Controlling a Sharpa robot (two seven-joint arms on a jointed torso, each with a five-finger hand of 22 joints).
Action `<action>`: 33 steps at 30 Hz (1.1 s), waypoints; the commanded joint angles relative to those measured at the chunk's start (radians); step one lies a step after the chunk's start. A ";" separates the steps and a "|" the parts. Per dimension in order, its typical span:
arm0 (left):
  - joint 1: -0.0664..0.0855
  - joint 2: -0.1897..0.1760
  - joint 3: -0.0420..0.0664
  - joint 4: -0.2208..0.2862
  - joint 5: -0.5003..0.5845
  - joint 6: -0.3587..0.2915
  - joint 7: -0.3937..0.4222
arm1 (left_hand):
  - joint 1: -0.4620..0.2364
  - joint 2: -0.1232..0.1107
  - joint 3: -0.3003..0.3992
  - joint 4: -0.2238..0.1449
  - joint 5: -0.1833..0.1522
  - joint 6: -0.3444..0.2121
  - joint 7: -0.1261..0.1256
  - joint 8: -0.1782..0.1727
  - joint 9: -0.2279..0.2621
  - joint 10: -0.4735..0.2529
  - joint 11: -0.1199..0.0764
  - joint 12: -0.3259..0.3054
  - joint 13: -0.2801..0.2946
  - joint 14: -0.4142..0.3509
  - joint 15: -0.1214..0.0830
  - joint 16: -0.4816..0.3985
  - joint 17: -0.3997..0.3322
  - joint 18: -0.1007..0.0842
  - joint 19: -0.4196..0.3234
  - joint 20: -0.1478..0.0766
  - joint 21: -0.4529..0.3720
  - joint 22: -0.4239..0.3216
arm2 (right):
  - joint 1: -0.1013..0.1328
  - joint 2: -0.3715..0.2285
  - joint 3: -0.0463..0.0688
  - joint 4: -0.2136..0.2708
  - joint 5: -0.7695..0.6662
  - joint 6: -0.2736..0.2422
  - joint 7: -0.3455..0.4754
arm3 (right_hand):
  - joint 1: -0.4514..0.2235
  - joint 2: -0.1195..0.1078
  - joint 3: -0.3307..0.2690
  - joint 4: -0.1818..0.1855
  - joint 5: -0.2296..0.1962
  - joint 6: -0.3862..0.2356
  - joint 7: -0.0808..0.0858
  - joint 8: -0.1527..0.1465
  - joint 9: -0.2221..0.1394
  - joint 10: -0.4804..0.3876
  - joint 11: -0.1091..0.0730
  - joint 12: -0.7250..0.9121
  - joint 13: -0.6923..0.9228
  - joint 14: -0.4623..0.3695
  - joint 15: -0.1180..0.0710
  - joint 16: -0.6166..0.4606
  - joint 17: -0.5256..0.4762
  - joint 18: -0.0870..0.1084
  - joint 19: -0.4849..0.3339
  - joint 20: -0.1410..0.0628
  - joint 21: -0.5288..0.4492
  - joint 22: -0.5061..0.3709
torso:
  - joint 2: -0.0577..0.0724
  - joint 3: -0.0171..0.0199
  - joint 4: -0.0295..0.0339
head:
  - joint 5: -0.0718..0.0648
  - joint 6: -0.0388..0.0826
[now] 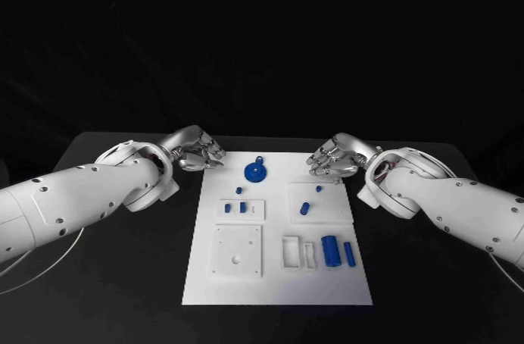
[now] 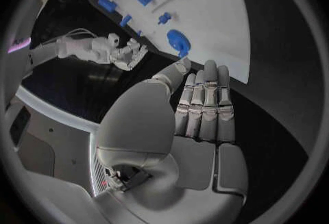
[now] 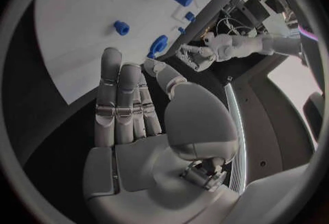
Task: Assemble the parts on the task board
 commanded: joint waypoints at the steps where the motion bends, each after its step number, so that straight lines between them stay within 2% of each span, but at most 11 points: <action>1: 0.002 -0.009 0.005 0.007 0.330 -0.072 0.126 | -0.004 0.005 -0.044 0.021 -0.007 -0.016 0.004 -0.002 -0.001 -0.028 0.012 0.000 0.001 0.014 0.038 -0.214 -0.070 -0.007 -0.003 0.040 -0.124 -0.149 | -0.004 -0.015 0.001 0.028 -0.243 0.055 -0.035 | -0.007 -0.004 -0.009 0.000 -0.021 0.007 0.000 -0.002 0.001 -0.009 0.000 -0.004 -0.001 0.004 0.008 0.005 0.001 0.013 0.020 0.005 0.007 0.004 | -0.001 -0.0009 -0.0020 | -0.012 0.004; 2: 0.002 -0.012 0.007 0.008 0.375 -0.072 0.139 | -0.001 0.005 -0.064 0.026 -0.008 -0.018 0.005 -0.002 -0.001 -0.033 0.014 -0.002 0.000 0.020 0.048 -0.282 -0.077 -0.006 -0.001 0.050 -0.130 -0.202 | -0.006 -0.020 0.001 0.036 -0.270 0.057 -0.043 | -0.008 -0.008 -0.013 0.002 -0.031 0.006 0.000 -0.003 0.000 -0.012 0.000 -0.004 -0.001 0.004 0.008 0.009 0.000 0.013 0.020 0.006 0.008 0.007 | -0.001 -0.0009 -0.0023 | -0.015 0.005; 4: 0.003 -0.019 0.009 0.011 0.469 -0.066 0.163 | 0.022 0.033 -0.144 0.045 -0.015 -0.023 0.008 0.001 0.000 -0.037 0.018 -0.001 0.000 0.093 0.062 -0.491 -0.064 0.002 0.005 0.071 -0.124 -0.437 | -0.010 -0.029 0.001 0.056 -0.324 0.067 -0.062 | -0.008 -0.015 -0.023 0.009 -0.050 0.004 0.000 -0.003 0.000 -0.020 0.003 -0.005 -0.001 0.003 0.010 0.015 -0.001 0.013 0.020 0.008 0.009 0.012 | -0.001 -0.0012 -0.0029 | -0.018 0.007; 8: 0.003 -0.027 0.011 0.016 0.546 -0.057 0.190 | 0.033 0.055 -0.219 0.052 -0.017 -0.024 0.008 -0.002 -0.001 -0.033 0.019 -0.004 -0.001 0.062 0.071 -0.488 -0.074 -0.006 0.039 0.078 -0.122 -0.705 | -0.024 -0.041 0.001 0.088 -0.387 0.082 -0.086 | -0.005 -0.025 -0.041 0.024 -0.081 -0.004 0.001 -0.003 -0.001 -0.030 0.006 -0.005 -0.002 0.002 0.013 0.023 -0.005 0.013 0.020 0.011 0.008 0.016 | -0.002 -0.0026 -0.0031 | -0.018 0.006; 10: 0.003 -0.029 0.012 0.017 0.567 -0.053 0.202 | 0.023 0.049 -0.246 0.059 -0.011 -0.024 0.005 -0.001 -0.001 -0.029 0.017 -0.001 0.000 0.048 0.076 -0.491 -0.076 -0.007 0.045 0.082 -0.125 -0.740 | -0.030 -0.047 0.001 0.102 -0.412 0.088 -0.096 | -0.001 -0.029 -0.047 0.036 -0.093 -0.005 0.001 -0.003 -0.001 -0.032 0.006 -0.004 -0.001 0.001 0.015 0.027 -0.009 0.014 0.021 0.013 0.007 0.018 | -0.002 -0.0019 -0.0018 | -0.017 0.006; 17: 0.003 -0.031 0.012 0.016 0.602 -0.049 0.218 | 0.040 0.076 -0.333 0.070 -0.015 -0.025 0.005 -0.001 -0.001 -0.024 0.016 -0.002 0.000 0.039 0.079 -0.492 -0.078 -0.004 0.083 0.085 -0.121 -0.907 | -0.042 -0.056 0.001 0.132 -0.463 0.117 -0.120 | 0.018 -0.045 -0.059 0.074 -0.114 -0.004 0.001 -0.003 -0.001 -0.035 0.007 -0.004 -0.001 -0.001 0.018 0.041 -0.021 0.015 0.025 0.017 0.002 0.022 | -0.001 -0.0032 -0.0031 | -0.013 0.007; 18: 0.003 -0.031 0.012 0.016 0.605 -0.049 0.218 | 0.040 0.078 -0.337 0.070 -0.015 -0.024 0.004 -0.002 -0.002 -0.022 0.015 -0.002 0.000 0.043 0.078 -0.494 -0.077 -0.005 0.089 0.084 -0.120 -0.933 | -0.044 -0.056 0.001 0.134 -0.468 0.123 -0.122 | 0.023 -0.046 -0.052 0.080 -0.143 -0.004 0.001 -0.003 -0.001 -0.035 0.007 -0.004 -0.002 -0.003 0.018 0.043 -0.023 0.015 0.025 0.017 0.001 0.023 | -0.001 -0.0032 -0.0033 | -0.013 0.007; 19: 0.003 -0.031 0.012 0.015 0.607 -0.049 0.218 | 0.040 0.078 -0.338 0.070 -0.015 -0.024 0.004 -0.002 -0.001 -0.021 0.015 -0.001 0.000 0.043 0.078 -0.493 -0.077 -0.005 0.091 0.084 -0.119 -0.942 | -0.045 -0.057 0.001 0.136 -0.472 0.128 -0.124 | 0.025 -0.053 -0.032 0.084 -0.171 -0.003 0.001 -0.003 -0.001 -0.034 0.007 -0.004 -0.002 -0.003 0.018 0.045 -0.025 0.016 0.026 0.016 0.000 0.024 | -0.001 -0.0027 -0.0036 | -0.013 0.008; 20: 0.003 -0.031 0.012 0.014 0.609 -0.049 0.219 | 0.040 0.078 -0.338 0.070 -0.016 -0.024 0.004 -0.002 -0.001 -0.021 0.015 -0.001 0.000 0.043 0.078 -0.492 -0.077 -0.005 0.092 0.084 -0.119 -0.945 | -0.047 -0.057 0.001 0.138 -0.475 0.132 -0.126 | 0.017 -0.080 0.021 0.103 -0.173 -0.002 0.002 -0.004 -0.001 -0.033 0.007 -0.004 -0.002 -0.005 0.019 0.051 -0.031 0.016 0.027 0.016 -0.001 0.028 | -0.001 -0.0028 -0.0037 | -0.013 0.008; 28: 0.003 -0.032 0.012 0.006 0.623 -0.051 0.219 | 0.030 0.076 -0.374 0.093 -0.019 -0.021 0.003 -0.002 -0.001 -0.023 0.016 -0.001 0.000 0.041 0.079 -0.491 -0.077 -0.006 0.104 0.085 -0.117 -1.006 | -0.055 -0.055 0.001 0.147 -0.497 0.146 -0.136 | 0.037 -0.088 0.038 0.122 -0.176 0.003 0.000 -0.003 0.000 -0.026 0.005 -0.004 -0.001 -0.008 0.018 0.058 -0.040 0.015 0.027 0.016 -0.005 0.035 | -0.001 -0.0019 -0.0028 | -0.014 0.007; 33: 0.003 -0.033 0.012 0.005 0.627 -0.051 0.215 | 0.031 0.081 -0.381 0.098 -0.021 -0.021 0.003 -0.001 -0.001 -0.022 0.016 -0.001 0.000 0.042 0.078 -0.491 -0.077 -0.007 0.108 0.085 -0.116 -1.021 | -0.059 -0.051 0.001 0.149 -0.520 0.124 -0.145 | 0.044 -0.094 0.141 0.110 -0.214 0.020 -0.001 -0.003 0.001 -0.007 0.001 -0.004 -0.001 -0.010 0.015 0.066 -0.041 0.014 0.026 0.013 0.000 0.049 | -0.001 -0.0016 -0.0022 | -0.014 0.008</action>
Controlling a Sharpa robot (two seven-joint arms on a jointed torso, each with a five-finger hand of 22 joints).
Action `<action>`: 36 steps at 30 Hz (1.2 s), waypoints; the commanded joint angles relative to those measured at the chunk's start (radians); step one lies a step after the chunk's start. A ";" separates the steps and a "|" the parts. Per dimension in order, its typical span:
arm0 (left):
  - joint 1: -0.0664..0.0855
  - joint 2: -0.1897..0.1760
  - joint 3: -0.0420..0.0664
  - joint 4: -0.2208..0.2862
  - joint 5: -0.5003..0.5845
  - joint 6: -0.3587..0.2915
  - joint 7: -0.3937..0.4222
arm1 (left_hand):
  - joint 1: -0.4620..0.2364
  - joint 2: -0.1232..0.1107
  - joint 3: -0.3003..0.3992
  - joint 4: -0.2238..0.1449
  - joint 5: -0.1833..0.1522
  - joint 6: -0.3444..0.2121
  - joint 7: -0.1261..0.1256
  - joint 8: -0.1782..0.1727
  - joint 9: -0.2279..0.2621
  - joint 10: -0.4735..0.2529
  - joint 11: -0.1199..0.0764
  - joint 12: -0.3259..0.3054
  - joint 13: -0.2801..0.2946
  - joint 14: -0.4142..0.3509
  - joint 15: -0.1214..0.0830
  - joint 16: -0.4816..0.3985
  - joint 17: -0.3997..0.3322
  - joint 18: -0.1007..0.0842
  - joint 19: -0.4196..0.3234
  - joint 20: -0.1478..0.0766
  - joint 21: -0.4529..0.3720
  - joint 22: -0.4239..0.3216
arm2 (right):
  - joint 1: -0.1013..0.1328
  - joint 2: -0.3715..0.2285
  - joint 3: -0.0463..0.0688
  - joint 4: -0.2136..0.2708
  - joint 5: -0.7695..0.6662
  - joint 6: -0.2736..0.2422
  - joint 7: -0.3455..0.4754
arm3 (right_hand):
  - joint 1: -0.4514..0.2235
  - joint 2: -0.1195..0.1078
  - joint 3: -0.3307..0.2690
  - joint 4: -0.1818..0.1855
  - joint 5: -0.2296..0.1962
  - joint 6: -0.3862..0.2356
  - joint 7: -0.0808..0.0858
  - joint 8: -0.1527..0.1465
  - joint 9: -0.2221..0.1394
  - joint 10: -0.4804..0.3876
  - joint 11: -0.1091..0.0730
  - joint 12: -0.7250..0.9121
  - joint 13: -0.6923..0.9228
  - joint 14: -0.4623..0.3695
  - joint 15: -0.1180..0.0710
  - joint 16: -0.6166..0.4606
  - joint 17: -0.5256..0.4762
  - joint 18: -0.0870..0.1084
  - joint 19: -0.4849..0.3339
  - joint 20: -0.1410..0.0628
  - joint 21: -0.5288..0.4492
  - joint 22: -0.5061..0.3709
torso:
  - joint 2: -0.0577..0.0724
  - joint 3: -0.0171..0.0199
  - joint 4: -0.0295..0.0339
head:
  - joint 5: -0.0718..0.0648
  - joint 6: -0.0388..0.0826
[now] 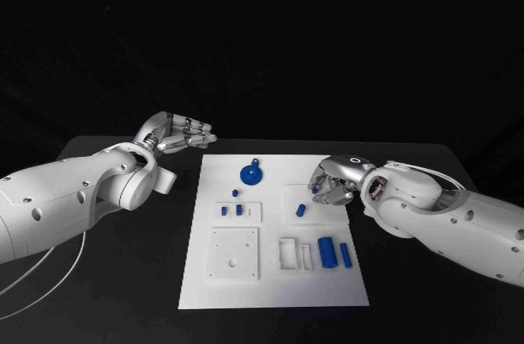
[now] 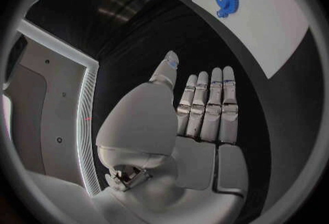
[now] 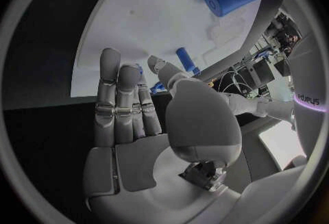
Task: Assemble the parts on the task board
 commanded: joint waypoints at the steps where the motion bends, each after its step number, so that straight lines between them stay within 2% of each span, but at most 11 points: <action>1: 0.001 0.000 0.001 0.001 0.027 -0.005 0.017 | -0.002 0.006 -0.007 -0.001 -0.004 0.003 -0.002 -0.001 -0.001 0.007 0.000 -0.001 0.001 -0.004 -0.002 -0.001 -0.001 -0.006 0.006 0.000 0.004 -0.003 | -0.005 0.004 -0.002 0.001 -0.054 0.009 -0.021 | 0.003 -0.010 0.053 -0.005 -0.010 0.008 0.000 -0.002 0.001 0.010 -0.001 -0.004 0.001 -0.005 -0.001 0.007 -0.001 0.015 0.029 0.002 0.002 0.009 | 0.000 0.0007 0.0009 | -0.001 0.000; 4: 0.001 0.000 0.001 0.001 0.028 -0.004 0.015 | -0.003 0.007 -0.007 0.000 -0.006 0.002 -0.002 -0.001 -0.001 0.006 0.000 -0.001 0.001 -0.003 -0.002 -0.001 -0.001 -0.007 0.007 0.000 0.004 -0.005 | -0.006 0.007 -0.002 -0.001 -0.064 0.003 -0.027 | 0.001 -0.015 0.106 -0.009 -0.028 0.015 -0.001 -0.002 0.002 0.016 -0.003 -0.004 0.001 -0.006 -0.003 0.012 -0.001 0.015 0.027 0.000 0.007 0.022 | 0.000 0.0005 0.0001 | -0.001 0.000; 7: 0.001 0.000 0.001 0.001 0.029 -0.002 0.013 | -0.004 0.009 -0.008 0.002 -0.006 0.002 -0.002 -0.001 -0.001 0.005 0.000 -0.001 0.001 -0.004 -0.002 -0.001 -0.001 -0.007 0.007 0.000 0.004 -0.006 | -0.007 0.011 -0.002 -0.003 -0.070 -0.003 -0.030 | -0.001 -0.018 0.132 -0.010 -0.039 0.020 -0.003 -0.003 0.002 0.022 -0.005 -0.005 0.000 -0.006 -0.005 0.015 0.000 0.015 0.025 -0.001 0.010 0.032 | 0.001 0.0006 -0.0003 | -0.001 -0.001; 13: 0.001 0.000 0.001 0.000 0.031 0.000 0.010 | -0.006 0.010 -0.010 0.005 -0.007 0.002 -0.002 -0.001 -0.001 0.004 0.001 -0.001 0.001 -0.005 -0.001 -0.001 -0.001 -0.007 0.007 0.001 0.004 -0.011 | -0.011 0.019 -0.002 -0.005 -0.080 -0.026 -0.040 | 0.000 0.004 0.202 0.002 -0.092 0.051 -0.009 -0.002 0.004 0.051 -0.015 -0.004 0.001 -0.009 -0.015 0.024 0.004 0.011 0.023 -0.010 0.018 0.054 | 0.001 0.0016 0.0004 | -0.001 -0.002; 18: 0.001 0.001 0.001 0.000 0.031 0.002 0.008 | -0.006 0.012 -0.010 0.007 -0.007 0.003 -0.002 -0.001 -0.001 0.003 0.001 -0.001 0.001 -0.004 -0.002 -0.001 -0.001 -0.007 0.007 0.000 0.004 -0.013 | -0.014 0.022 -0.002 -0.004 -0.093 -0.038 -0.048 | 0.010 0.025 0.240 -0.010 -0.109 0.096 -0.019 0.001 0.010 0.103 -0.030 -0.003 0.004 -0.010 -0.025 0.026 0.004 0.006 0.019 -0.019 0.023 0.070 | 0.001 0.0012 0.0001 | -0.002 -0.003; 20: 0.001 0.001 0.001 0.000 0.031 0.003 0.007 | -0.006 0.013 -0.011 0.007 -0.008 0.003 -0.002 -0.001 -0.001 0.001 0.002 -0.001 0.001 -0.005 -0.001 -0.001 -0.001 -0.007 0.007 0.001 0.004 -0.015 | -0.016 0.023 -0.002 -0.003 -0.100 -0.040 -0.054 | 0.009 0.030 0.256 -0.018 -0.129 0.110 -0.022 -0.001 0.015 0.118 -0.035 -0.005 0.004 -0.009 -0.028 0.025 0.004 0.002 0.018 -0.023 0.025 0.078 | 0.001 0.0012 -0.0003 | -0.003 -0.003; 30: 0.001 0.001 0.001 -0.004 0.031 0.006 0.004 | -0.003 0.014 -0.011 0.006 -0.007 0.003 -0.002 -0.001 -0.001 0.000 0.002 -0.001 0.001 -0.006 -0.001 -0.001 -0.001 -0.007 0.007 0.001 0.005 -0.017 | -0.018 0.026 -0.002 0.004 -0.124 -0.068 -0.075 | 0.006 0.030 0.287 -0.031 -0.163 0.124 -0.027 -0.001 0.027 0.137 -0.040 -0.004 0.004 -0.009 -0.034 0.023 0.002 -0.001 0.017 -0.030 0.023 0.102 | 0.000 0.0012 -0.0002 | -0.003 -0.002; 36: 0.001 0.004 0.001 -0.015 0.031 0.017 0.003 | -0.001 0.018 -0.010 0.005 -0.006 0.004 -0.002 -0.001 0.000 -0.001 0.002 -0.001 0.001 -0.007 -0.001 -0.001 -0.001 -0.007 0.007 0.001 0.005 -0.019 | -0.018 0.031 -0.002 0.002 -0.127 -0.085 -0.080 | 0.003 0.025 0.292 -0.030 -0.154 0.127 -0.028 -0.001 0.029 0.141 -0.041 -0.004 0.004 -0.008 -0.034 0.024 0.002 -0.001 0.019 -0.031 0.021 0.110 | -0.002 0.0019 -0.0015 | 0.004 -0.003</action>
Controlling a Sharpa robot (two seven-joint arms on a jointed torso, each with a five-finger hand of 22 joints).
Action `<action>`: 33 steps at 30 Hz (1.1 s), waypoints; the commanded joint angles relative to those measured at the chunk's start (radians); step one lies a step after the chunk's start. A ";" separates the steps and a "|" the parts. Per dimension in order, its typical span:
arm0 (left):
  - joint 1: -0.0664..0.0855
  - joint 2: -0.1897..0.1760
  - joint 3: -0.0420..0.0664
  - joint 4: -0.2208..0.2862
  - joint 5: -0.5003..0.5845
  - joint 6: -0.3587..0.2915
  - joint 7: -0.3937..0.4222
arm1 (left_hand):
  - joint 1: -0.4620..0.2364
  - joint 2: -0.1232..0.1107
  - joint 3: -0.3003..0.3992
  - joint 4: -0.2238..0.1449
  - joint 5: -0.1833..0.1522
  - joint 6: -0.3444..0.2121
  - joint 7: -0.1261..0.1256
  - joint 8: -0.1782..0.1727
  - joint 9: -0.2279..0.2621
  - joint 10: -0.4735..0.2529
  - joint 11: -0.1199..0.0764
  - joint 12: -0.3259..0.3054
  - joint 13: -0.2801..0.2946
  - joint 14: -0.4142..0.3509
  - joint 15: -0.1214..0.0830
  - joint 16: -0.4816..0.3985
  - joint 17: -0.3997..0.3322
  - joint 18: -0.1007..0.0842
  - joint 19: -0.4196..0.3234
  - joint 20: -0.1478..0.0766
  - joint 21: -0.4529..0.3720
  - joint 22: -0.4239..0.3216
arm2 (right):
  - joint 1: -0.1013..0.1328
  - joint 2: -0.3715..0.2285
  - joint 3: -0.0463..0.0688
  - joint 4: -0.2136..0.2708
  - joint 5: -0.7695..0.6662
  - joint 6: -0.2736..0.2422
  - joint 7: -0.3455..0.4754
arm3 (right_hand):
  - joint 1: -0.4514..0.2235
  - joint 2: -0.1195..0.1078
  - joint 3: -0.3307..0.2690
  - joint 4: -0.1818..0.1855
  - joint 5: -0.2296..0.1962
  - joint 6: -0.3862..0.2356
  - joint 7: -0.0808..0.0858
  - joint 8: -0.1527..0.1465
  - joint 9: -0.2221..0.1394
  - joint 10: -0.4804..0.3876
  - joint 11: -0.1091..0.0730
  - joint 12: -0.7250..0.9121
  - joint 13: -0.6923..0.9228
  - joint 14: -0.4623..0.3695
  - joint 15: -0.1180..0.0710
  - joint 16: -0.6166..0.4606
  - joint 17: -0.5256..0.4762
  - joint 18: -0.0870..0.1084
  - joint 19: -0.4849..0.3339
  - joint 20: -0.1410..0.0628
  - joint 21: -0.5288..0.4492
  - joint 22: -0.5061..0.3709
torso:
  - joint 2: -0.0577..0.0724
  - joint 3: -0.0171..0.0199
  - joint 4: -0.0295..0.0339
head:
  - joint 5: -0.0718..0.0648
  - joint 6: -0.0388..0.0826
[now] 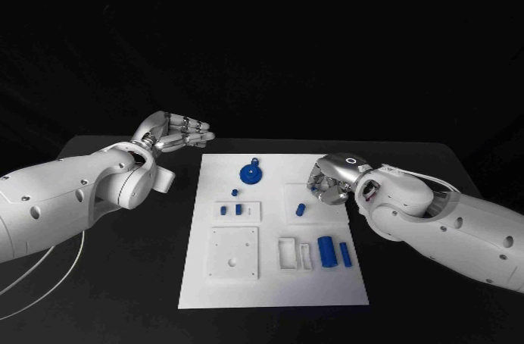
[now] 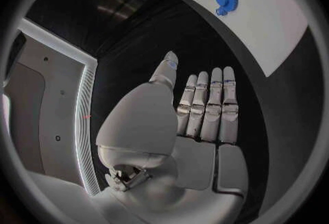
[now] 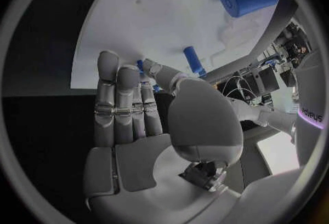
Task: Assemble the parts on the task board
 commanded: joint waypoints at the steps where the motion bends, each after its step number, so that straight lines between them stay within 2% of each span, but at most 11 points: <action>1: 0.001 0.005 0.001 -0.007 0.008 0.017 0.005 | -0.001 0.009 -0.005 0.000 -0.001 0.004 -0.002 -0.001 -0.001 -0.001 0.002 -0.001 0.001 -0.007 -0.001 -0.001 -0.001 -0.007 0.007 0.001 0.005 -0.002 | -0.001 0.007 0.001 -0.002 -0.020 -0.020 -0.011 | 0.002 0.002 0.007 -0.002 0.008 0.008 0.001 0.005 0.001 0.013 -0.008 0.007 -0.002 -0.002 -0.008 0.003 -0.001 0.016 0.018 -0.007 -0.003 0.003 | -0.003 0.0003 -0.0015 | 0.005 0.000; 6: 0.001 0.012 0.001 -0.022 0.008 0.024 0.006 | -0.001 0.011 -0.006 -0.001 -0.002 0.006 -0.003 -0.001 -0.001 -0.002 0.002 -0.001 0.001 -0.007 -0.001 -0.001 -0.001 -0.007 0.007 0.001 0.005 -0.003 | 0.000 0.016 0.019 -0.008 -0.002 -0.010 -0.008 | 0.001 0.001 0.007 -0.002 0.012 0.010 0.001 0.005 0.002 0.015 -0.009 0.007 -0.002 -0.002 -0.009 0.003 -0.001 0.016 0.019 -0.007 -0.004 0.006 | -0.006 -0.0010 -0.0006 | 0.002 0.003; 13: -0.001 0.029 0.001 -0.052 0.010 0.032 0.007 | -0.002 0.015 -0.009 -0.003 -0.002 0.005 -0.003 -0.002 -0.001 -0.003 0.002 -0.001 0.001 -0.008 -0.001 -0.001 -0.001 -0.007 0.007 0.001 0.005 -0.004 | 0.000 0.016 0.063 0.014 0.044 0.010 -0.005 | 0.000 0.004 0.001 -0.003 0.021 0.008 0.001 0.005 0.003 0.013 -0.008 0.006 -0.002 -0.002 -0.008 0.002 -0.004 0.015 0.020 -0.007 -0.008 0.013 | -0.016 -0.0041 -0.0048 | 0.003 0.002; 16: -0.002 0.034 0.001 -0.056 0.010 0.034 0.005 | -0.002 0.015 -0.009 -0.003 -0.002 0.005 -0.003 -0.002 -0.001 -0.003 0.002 -0.001 0.001 -0.008 -0.001 -0.001 -0.001 -0.007 0.007 0.001 0.005 -0.004 | 0.001 0.014 0.074 0.033 0.047 0.013 -0.006 | -0.001 0.005 0.001 -0.004 0.022 0.008 0.001 0.005 0.003 0.012 -0.008 0.006 -0.002 -0.001 -0.009 0.001 -0.006 0.015 0.020 -0.007 -0.011 0.017 | -0.022 -0.0062 -0.0074 | 0.005 0.001; 21: -0.006 0.039 0.000 -0.053 0.010 0.039 0.001 | -0.004 0.017 -0.011 -0.003 -0.002 0.004 -0.002 -0.002 -0.001 -0.005 0.003 -0.001 0.001 -0.010 0.000 -0.001 -0.001 -0.007 0.006 0.002 0.005 -0.005 | 0.002 0.016 0.081 0.071 0.043 0.016 -0.006 | -0.001 0.005 0.001 -0.004 0.022 0.008 0.001 0.005 0.003 0.012 -0.008 0.007 -0.002 -0.001 -0.008 0.001 -0.007 0.015 0.020 -0.007 -0.013 0.019 | -0.030 -0.0093 -0.0092 | 0.011 -0.001; 26: -0.015 0.049 0.000 -0.061 0.010 0.043 0.001 | -0.005 0.020 -0.012 -0.003 -0.003 0.004 -0.002 -0.001 -0.001 -0.005 0.003 -0.001 0.001 -0.009 0.000 -0.001 -0.001 -0.007 0.005 0.002 0.005 -0.005 | 0.001 0.032 0.083 0.102 0.041 0.009 0.000 | -0.001 0.006 0.001 -0.004 0.022 0.007 0.001 0.005 0.003 0.012 -0.008 0.006 -0.002 -0.001 -0.008 0.001 -0.008 0.015 0.021 -0.007 -0.014 0.020 | -0.040 -0.0113 -0.0094 | 0.028 -0.006; 30: -0.022 0.056 0.000 -0.071 0.010 0.045 0.002 | -0.004 0.021 -0.013 -0.004 -0.002 0.003 -0.002 -0.002 -0.001 -0.006 0.003 -0.001 0.001 -0.009 0.000 -0.001 -0.001 -0.007 0.005 0.002 0.005 -0.005 | -0.005 0.053 0.083 0.126 0.041 -0.003 0.008 | -0.001 0.007 -0.002 -0.004 0.022 0.006 0.001 0.005 0.004 0.010 -0.008 0.006 -0.002 -0.001 -0.008 0.002 -0.009 0.015 0.023 -0.007 -0.015 0.022 | -0.046 -0.0133 -0.0105 | 0.047 -0.010; 33: -0.026 0.063 0.000 -0.081 0.012 0.047 0.004 | -0.004 0.022 -0.013 -0.005 -0.002 0.003 -0.002 -0.002 -0.001 -0.005 0.003 -0.001 0.001 -0.008 0.000 -0.001 -0.001 -0.007 0.006 0.002 0.005 -0.005 | -0.014 0.069 0.082 0.141 0.040 -0.010 0.015 | -0.001 0.008 -0.005 -0.004 0.025 0.006 0.002 0.005 0.004 0.010 -0.007 0.006 -0.002 0.000 -0.008 0.002 -0.010 0.016 0.024 -0.007 -0.017 0.023 | -0.052 -0.0169 -0.0110 | 0.066 -0.015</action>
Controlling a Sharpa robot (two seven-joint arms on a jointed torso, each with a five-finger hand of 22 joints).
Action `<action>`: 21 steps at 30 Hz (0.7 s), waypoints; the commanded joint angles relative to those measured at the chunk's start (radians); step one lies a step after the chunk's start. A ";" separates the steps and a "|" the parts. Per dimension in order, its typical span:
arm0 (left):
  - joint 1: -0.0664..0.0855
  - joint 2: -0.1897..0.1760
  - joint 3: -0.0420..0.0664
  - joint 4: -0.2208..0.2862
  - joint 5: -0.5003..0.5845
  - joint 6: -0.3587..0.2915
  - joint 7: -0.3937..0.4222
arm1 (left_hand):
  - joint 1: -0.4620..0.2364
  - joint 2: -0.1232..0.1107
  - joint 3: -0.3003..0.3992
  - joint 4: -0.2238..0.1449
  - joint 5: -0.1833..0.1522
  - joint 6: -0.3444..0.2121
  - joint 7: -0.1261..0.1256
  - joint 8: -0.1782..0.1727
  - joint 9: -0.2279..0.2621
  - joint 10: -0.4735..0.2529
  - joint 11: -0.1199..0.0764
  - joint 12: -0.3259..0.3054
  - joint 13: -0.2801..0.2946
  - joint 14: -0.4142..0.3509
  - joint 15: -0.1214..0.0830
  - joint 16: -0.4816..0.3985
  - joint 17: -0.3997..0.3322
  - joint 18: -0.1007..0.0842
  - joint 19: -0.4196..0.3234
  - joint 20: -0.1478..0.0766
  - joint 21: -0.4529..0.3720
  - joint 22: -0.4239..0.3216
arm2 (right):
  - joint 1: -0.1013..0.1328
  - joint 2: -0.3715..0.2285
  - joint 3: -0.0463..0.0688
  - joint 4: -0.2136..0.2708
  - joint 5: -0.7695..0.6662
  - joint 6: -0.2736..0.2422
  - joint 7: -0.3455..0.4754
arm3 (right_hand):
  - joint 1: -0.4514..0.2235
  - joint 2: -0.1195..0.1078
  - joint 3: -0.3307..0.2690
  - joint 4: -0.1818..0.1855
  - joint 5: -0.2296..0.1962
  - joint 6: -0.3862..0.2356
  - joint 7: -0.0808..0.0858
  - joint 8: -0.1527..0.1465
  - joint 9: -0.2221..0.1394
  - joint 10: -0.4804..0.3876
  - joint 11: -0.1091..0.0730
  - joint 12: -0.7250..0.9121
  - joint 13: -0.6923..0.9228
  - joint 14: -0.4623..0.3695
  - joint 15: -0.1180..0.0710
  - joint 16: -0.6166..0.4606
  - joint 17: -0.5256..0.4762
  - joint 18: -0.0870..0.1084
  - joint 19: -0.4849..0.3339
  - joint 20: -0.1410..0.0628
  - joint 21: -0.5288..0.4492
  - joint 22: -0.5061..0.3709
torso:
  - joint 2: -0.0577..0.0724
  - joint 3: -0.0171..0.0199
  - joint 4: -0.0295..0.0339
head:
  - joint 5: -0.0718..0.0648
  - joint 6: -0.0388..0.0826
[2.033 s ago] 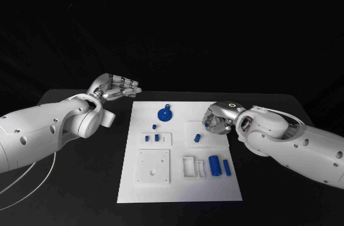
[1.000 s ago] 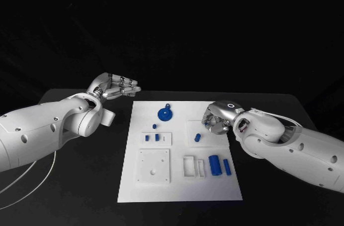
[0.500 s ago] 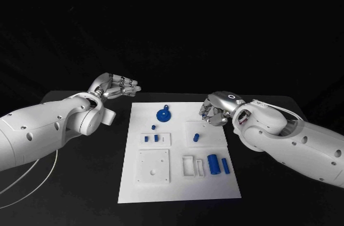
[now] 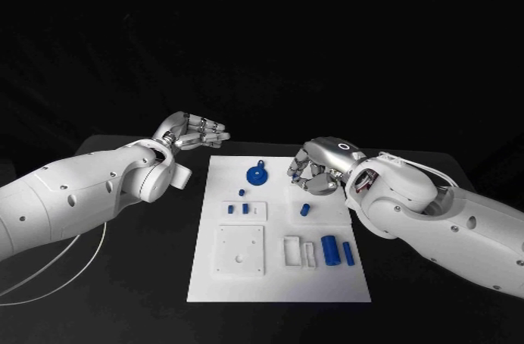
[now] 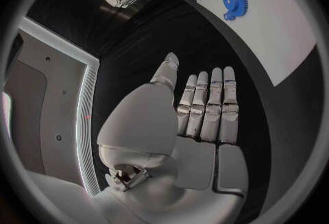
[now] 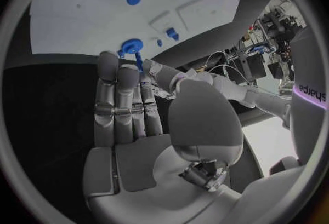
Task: Assemble the parts on the task board
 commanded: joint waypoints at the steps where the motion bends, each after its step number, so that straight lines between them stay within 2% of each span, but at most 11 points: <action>1: -0.004 0.009 0.001 -0.009 0.009 0.018 0.008 | 0.000 0.008 -0.003 -0.001 -0.002 0.003 -0.002 -0.002 -0.001 -0.005 0.003 -0.001 0.001 -0.008 0.000 -0.001 -0.001 -0.007 0.006 0.002 0.005 -0.001 | -0.008 0.014 -0.002 0.016 -0.002 -0.009 0.018 | -0.001 0.009 -0.007 -0.002 0.008 0.004 -0.001 0.004 0.002 0.010 -0.007 0.003 0.002 0.003 -0.005 0.003 -0.002 0.013 0.024 -0.007 -0.007 0.002 | -0.011 -0.0045 -0.0007 | 0.025 -0.005; 5: -0.011 0.027 0.001 -0.033 0.011 0.020 0.012 | 0.000 0.011 -0.004 -0.003 -0.002 0.002 -0.002 -0.002 -0.001 -0.004 0.002 -0.001 0.001 -0.007 -0.001 -0.001 -0.001 -0.007 0.006 0.002 0.006 -0.001 | -0.022 0.045 -0.016 0.033 0.000 -0.015 0.035 | -0.002 0.011 -0.011 -0.004 0.014 0.003 -0.001 0.004 0.002 0.009 -0.007 0.003 0.002 0.003 -0.004 0.004 -0.004 0.014 0.025 -0.007 -0.011 0.004 | -0.020 -0.0064 -0.0019 | 0.058 -0.011; 11: -0.020 0.053 0.001 -0.067 0.011 0.025 0.016 | -0.001 0.015 -0.005 -0.007 -0.001 0.001 -0.002 -0.002 -0.001 -0.003 0.002 -0.001 0.001 -0.006 -0.001 -0.001 -0.001 -0.007 0.008 0.001 0.006 -0.001 | -0.042 0.086 -0.061 0.025 0.011 -0.026 0.064 | -0.004 0.015 -0.015 -0.008 0.017 0.001 0.000 0.004 0.002 0.006 -0.006 0.003 0.001 0.003 -0.004 0.005 -0.007 0.013 0.027 -0.007 -0.009 0.015 | -0.033 -0.0110 -0.0003 | 0.088 -0.025; 13: -0.023 0.060 0.001 -0.076 0.011 0.027 0.016 | -0.002 0.016 -0.006 -0.009 -0.001 0.000 -0.002 -0.002 -0.001 -0.003 0.002 -0.001 0.001 -0.006 -0.001 -0.001 -0.001 -0.007 0.007 0.001 0.006 -0.001 | -0.051 0.098 -0.075 0.018 0.008 -0.028 0.070 | -0.004 0.017 -0.015 -0.009 0.017 0.000 0.000 0.004 0.002 0.006 -0.006 0.003 0.002 0.003 -0.004 0.006 -0.008 0.013 0.027 -0.007 -0.008 0.021 | -0.036 -0.0125 0.0005 | 0.106 -0.031; 17: -0.029 0.073 0.001 -0.094 0.011 0.030 0.017 | -0.002 0.016 -0.006 -0.009 -0.001 0.000 -0.002 -0.002 -0.001 -0.004 0.002 -0.001 0.001 -0.006 -0.001 -0.001 -0.001 -0.007 0.007 0.001 0.005 -0.001 | -0.067 0.120 -0.102 0.003 -0.008 -0.032 0.078 | -0.003 0.017 -0.015 -0.010 0.019 0.000 0.000 0.004 0.002 0.006 -0.006 0.003 0.002 0.003 -0.004 0.007 -0.008 0.013 0.027 -0.007 -0.007 0.022 | -0.042 -0.0133 0.0027 | 0.128 -0.037; 21: -0.033 0.084 0.002 -0.107 0.011 0.032 0.018 | -0.003 0.019 -0.007 -0.012 -0.001 -0.001 -0.001 -0.002 -0.001 -0.005 0.003 -0.001 0.001 -0.008 -0.001 -0.001 -0.001 -0.007 0.006 0.001 0.005 -0.001 | -0.082 0.137 -0.120 -0.013 -0.025 -0.036 0.080 | -0.003 0.017 -0.015 -0.011 0.019 0.000 0.000 0.004 0.002 0.006 -0.006 0.003 0.002 0.003 -0.004 0.007 -0.009 0.013 0.027 -0.007 -0.005 0.025 | -0.045 -0.0137 0.0049 | 0.146 -0.046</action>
